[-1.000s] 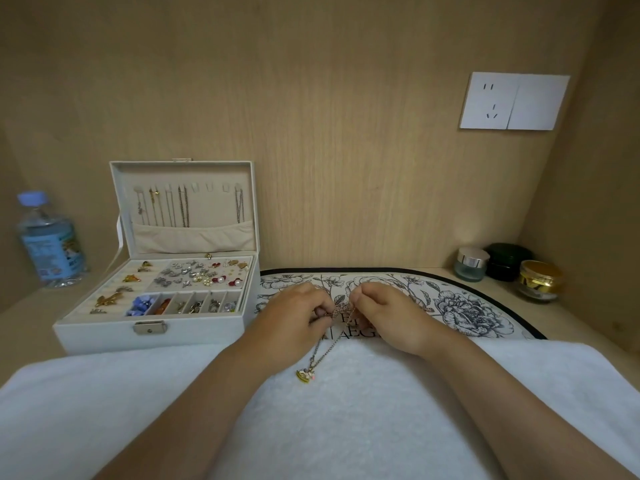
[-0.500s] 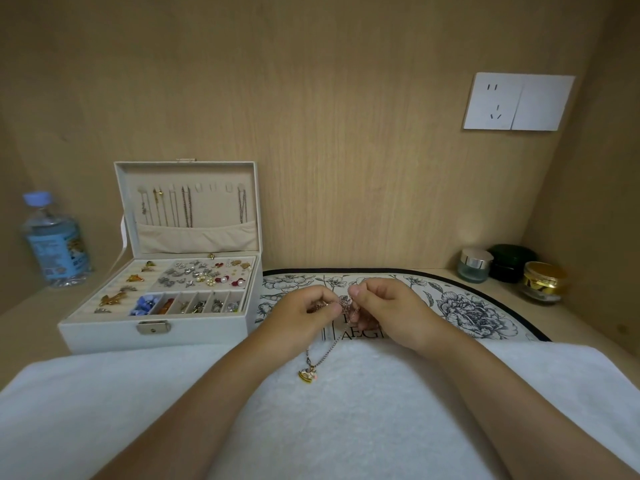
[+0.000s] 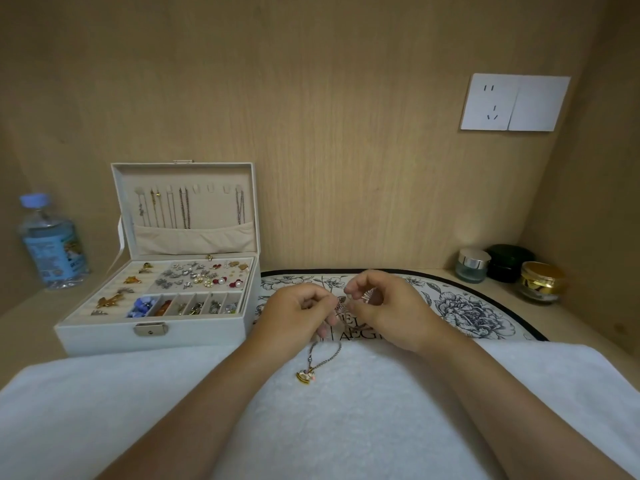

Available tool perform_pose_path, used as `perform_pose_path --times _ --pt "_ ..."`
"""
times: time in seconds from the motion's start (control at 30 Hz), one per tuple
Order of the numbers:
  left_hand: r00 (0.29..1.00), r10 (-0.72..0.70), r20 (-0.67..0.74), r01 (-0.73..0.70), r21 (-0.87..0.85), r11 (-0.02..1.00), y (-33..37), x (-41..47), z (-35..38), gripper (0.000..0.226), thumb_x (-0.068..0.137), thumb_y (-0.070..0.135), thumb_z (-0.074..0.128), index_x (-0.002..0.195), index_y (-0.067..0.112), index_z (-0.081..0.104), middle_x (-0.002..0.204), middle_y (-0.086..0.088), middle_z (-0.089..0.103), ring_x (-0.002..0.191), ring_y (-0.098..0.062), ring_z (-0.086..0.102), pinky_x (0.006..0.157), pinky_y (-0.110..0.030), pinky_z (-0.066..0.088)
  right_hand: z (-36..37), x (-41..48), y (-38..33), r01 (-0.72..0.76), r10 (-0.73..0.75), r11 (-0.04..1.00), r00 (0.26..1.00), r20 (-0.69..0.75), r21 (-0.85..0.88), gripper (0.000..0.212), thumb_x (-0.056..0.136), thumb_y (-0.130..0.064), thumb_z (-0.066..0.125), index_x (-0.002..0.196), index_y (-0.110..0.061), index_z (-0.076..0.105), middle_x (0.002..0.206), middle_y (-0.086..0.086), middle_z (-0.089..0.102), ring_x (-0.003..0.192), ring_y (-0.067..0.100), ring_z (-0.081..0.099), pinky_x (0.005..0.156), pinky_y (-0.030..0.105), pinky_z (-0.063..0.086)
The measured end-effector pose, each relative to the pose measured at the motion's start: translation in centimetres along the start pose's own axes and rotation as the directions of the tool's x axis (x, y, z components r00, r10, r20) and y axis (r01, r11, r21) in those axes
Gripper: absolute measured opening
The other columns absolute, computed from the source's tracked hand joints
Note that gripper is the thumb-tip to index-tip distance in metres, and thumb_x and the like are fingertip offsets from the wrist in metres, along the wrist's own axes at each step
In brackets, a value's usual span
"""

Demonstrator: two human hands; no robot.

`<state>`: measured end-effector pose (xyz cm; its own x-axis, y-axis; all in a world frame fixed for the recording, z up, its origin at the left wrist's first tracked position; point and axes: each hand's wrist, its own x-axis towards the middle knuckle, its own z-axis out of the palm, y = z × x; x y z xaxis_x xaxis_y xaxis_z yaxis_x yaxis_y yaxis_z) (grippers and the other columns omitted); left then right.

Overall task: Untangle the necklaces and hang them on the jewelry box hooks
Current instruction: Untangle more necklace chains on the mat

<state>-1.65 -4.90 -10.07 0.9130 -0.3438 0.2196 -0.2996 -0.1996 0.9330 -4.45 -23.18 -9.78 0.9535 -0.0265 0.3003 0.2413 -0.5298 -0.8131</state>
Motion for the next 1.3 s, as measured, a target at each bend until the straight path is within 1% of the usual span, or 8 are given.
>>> perform_pose_path --times 0.17,0.4,0.63,0.77,0.87,0.93,1.1,1.3 --pt "0.999 0.003 0.052 -0.001 -0.028 1.000 0.0 -0.1 0.0 0.007 0.091 0.010 0.066 0.085 0.010 0.068 0.070 -0.005 0.073 0.057 -0.016 0.063 0.065 -0.037 0.055 -0.1 -0.2 -0.7 -0.028 0.019 0.996 0.994 0.110 0.086 0.006 0.087 -0.023 0.076 0.083 -0.019 0.078 0.081 -0.001 0.076 0.075 0.007 0.065 0.078 0.029 0.053" --pt "0.994 0.073 0.076 -0.072 -0.023 0.997 0.1 0.0 -0.7 0.008 0.095 0.010 0.061 0.089 0.008 0.066 0.075 -0.005 0.073 0.058 -0.016 0.063 0.062 -0.030 0.055 -0.2 -0.3 -0.8 -0.038 0.021 0.993 0.988 0.155 0.111 0.005 0.087 -0.025 0.076 0.087 -0.021 0.078 0.086 0.001 0.077 0.076 0.014 0.062 0.079 0.034 0.053" --pt "0.992 0.084 0.095 -0.096 0.130 0.987 -0.7 0.1 -0.2 0.007 0.094 0.014 0.064 0.089 0.019 0.067 0.073 0.005 0.071 0.060 -0.012 0.064 0.064 -0.031 0.056 -0.3 -0.1 -0.8 -0.097 0.082 0.983 0.992 0.098 0.157 0.010 0.080 -0.007 0.080 0.089 -0.012 0.078 0.087 0.008 0.077 0.083 0.017 0.071 0.092 0.040 0.057" --pt "0.989 0.097 0.115 -0.120 0.220 0.968 -0.5 -0.1 -0.3 0.009 0.096 0.019 0.061 0.088 0.023 0.064 0.074 0.006 0.071 0.060 -0.007 0.064 0.063 -0.025 0.052 -0.3 -0.1 -0.8 -0.117 0.111 0.962 0.993 0.039 0.245 0.009 0.078 -0.014 0.083 0.086 -0.011 0.078 0.085 0.004 0.078 0.082 0.017 0.072 0.085 0.035 0.058" --pt "0.995 0.081 0.053 -0.087 0.129 0.988 -0.2 -0.4 -0.3 0.014 0.095 0.020 0.061 0.083 0.022 0.066 0.079 0.003 0.072 0.064 -0.014 0.070 0.068 -0.036 0.057 -0.2 0.0 -0.8 -0.149 0.148 0.937 0.989 0.029 0.315 0.005 0.083 -0.015 0.079 0.084 -0.012 0.076 0.070 -0.007 0.073 0.058 -0.001 0.059 0.061 0.018 0.048" --pt "0.998 0.061 -0.031 -0.060 0.042 0.997 0.0 -0.3 -0.3 0.017 0.094 0.022 0.062 0.079 0.024 0.068 0.080 0.003 0.072 0.069 -0.018 0.073 0.073 -0.040 0.055 -0.3 0.1 -0.8 -0.168 0.160 0.921 0.986 0.050 0.351 0.002 0.085 -0.011 0.076 0.084 -0.011 0.075 0.062 -0.010 0.069 0.051 -0.002 0.052 0.053 0.014 0.042" --pt "0.999 0.054 -0.001 -0.054 0.007 0.999 0.2 -0.2 -0.1 0.017 0.098 0.015 0.056 0.084 0.012 0.067 0.081 -0.003 0.072 0.073 -0.011 0.069 0.066 -0.020 0.050 -0.1 0.1 -0.4 -0.160 0.136 0.944 0.986 0.101 0.290 0.013 0.083 -0.002 0.076 0.087 -0.014 0.076 0.077 0.002 0.074 0.070 0.007 0.065 0.072 0.023 0.051" --pt "0.996 0.053 0.073 -0.052 -0.013 0.999 -0.2 -0.2 0.1 0.016 0.103 0.016 0.048 0.091 0.012 0.058 0.074 -0.003 0.069 0.061 -0.021 0.063 0.061 -0.028 0.052 -0.1 0.1 -0.2 -0.090 0.077 0.991 0.988 0.131 0.096 0.014 0.094 -0.011 0.064 0.092 -0.016 0.077 0.081 0.007 0.073 0.072 0.008 0.059 0.073 0.027 0.049"
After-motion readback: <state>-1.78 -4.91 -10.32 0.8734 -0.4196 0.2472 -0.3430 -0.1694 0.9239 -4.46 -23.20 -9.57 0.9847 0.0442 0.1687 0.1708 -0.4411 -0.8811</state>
